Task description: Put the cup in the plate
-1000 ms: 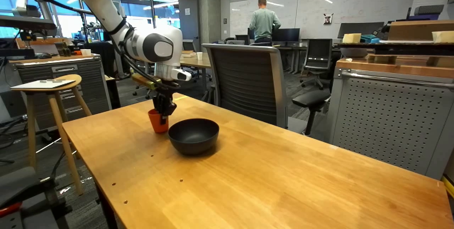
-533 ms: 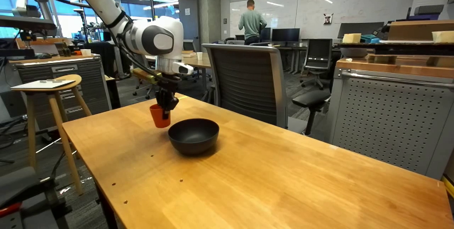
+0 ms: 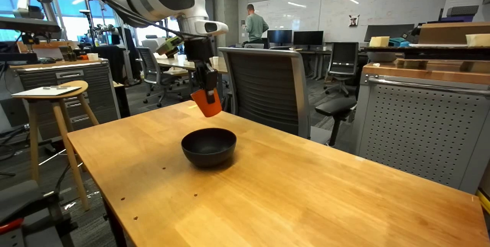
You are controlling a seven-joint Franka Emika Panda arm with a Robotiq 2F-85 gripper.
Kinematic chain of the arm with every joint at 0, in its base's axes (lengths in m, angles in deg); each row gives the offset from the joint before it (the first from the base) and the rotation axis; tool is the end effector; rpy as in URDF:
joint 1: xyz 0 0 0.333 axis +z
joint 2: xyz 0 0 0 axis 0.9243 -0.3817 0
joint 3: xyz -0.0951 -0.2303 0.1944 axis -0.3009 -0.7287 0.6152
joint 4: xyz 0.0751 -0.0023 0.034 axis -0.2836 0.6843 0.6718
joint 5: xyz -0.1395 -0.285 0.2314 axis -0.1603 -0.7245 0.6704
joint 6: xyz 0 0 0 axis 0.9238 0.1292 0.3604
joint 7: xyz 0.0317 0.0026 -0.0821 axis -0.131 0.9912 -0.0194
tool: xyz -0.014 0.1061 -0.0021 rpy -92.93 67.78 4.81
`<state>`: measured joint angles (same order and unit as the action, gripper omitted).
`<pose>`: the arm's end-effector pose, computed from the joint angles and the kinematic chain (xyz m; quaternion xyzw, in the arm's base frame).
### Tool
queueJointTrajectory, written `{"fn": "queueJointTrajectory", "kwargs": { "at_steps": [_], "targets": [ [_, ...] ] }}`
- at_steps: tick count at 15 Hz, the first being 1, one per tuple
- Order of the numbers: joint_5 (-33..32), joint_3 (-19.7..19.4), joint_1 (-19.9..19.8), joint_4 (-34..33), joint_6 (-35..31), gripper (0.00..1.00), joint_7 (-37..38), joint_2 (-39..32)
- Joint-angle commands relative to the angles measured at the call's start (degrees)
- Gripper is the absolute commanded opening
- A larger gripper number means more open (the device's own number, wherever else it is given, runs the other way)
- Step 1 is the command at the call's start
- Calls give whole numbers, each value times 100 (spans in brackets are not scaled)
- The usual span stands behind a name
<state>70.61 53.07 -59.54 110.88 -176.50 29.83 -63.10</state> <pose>0.5770 0.0221 0.3358 0.9845 -0.1365 0.0389 0.1034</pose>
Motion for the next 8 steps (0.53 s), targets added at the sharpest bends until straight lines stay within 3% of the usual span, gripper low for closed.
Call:
{"fn": "queueJointTrajectory", "kwargs": {
  "at_steps": [1, 8],
  "targets": [
    [-429, -81, -156, 25, 95, 1, 638, -32],
    [240, 45, -307, -132, -16, 1, 334, -884]
  ]
}}
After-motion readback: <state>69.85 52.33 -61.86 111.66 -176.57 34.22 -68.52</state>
